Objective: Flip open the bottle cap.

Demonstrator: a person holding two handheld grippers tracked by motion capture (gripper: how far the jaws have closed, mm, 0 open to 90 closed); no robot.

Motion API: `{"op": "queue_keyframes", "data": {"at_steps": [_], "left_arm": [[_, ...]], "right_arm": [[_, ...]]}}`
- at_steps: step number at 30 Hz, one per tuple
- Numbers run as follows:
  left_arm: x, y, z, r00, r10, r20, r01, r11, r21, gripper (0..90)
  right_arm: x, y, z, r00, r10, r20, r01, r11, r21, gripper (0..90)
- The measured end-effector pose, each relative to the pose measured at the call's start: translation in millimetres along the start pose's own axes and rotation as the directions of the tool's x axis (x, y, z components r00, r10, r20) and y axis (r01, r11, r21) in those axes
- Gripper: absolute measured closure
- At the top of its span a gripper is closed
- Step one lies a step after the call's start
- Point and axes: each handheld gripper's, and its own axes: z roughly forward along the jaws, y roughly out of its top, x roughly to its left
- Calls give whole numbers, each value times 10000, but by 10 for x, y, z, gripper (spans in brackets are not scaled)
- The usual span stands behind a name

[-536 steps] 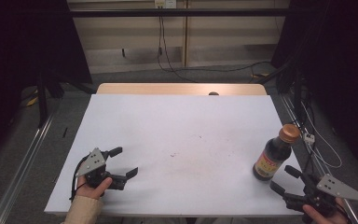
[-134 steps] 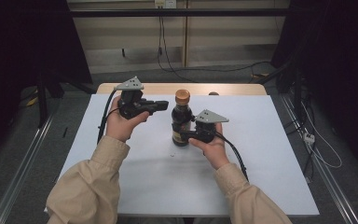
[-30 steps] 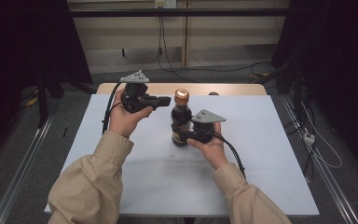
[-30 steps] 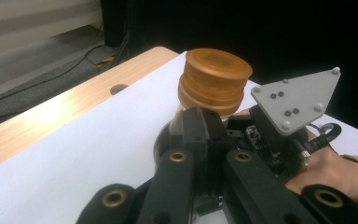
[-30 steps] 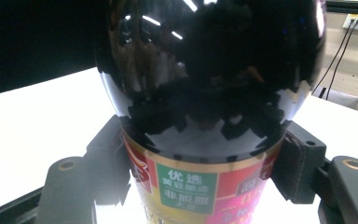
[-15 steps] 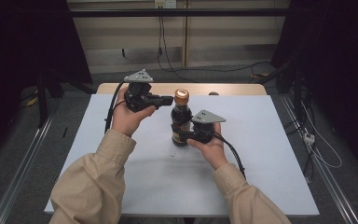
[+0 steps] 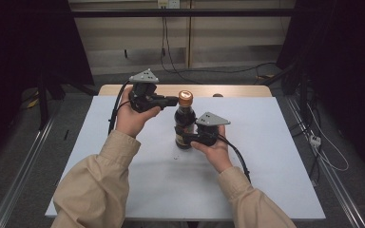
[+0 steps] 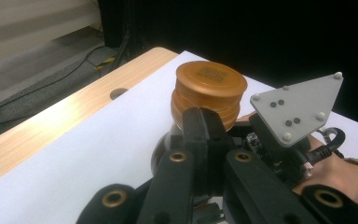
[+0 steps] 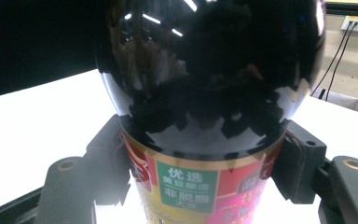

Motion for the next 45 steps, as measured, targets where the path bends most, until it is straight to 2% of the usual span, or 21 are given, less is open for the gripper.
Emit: {"op": "queue_keyframes", "data": {"at_steps": [8,17,45], "left_arm": [[-1,9,8,9999,-140,47,141,9997,-190,900],[-7,42,5,9998,-208,64,208,9997,-96,900],[-23,124,17,9999,-136,-27,136,9999,-63,900]], "right_arm": [[-2,-5,-1,10000,29,5,-29,10000,-24,314],[-4,-5,-1,10000,14,6,-14,10000,-13,314],[-9,-17,-1,10000,72,45,-72,9999,-92,313]]}}
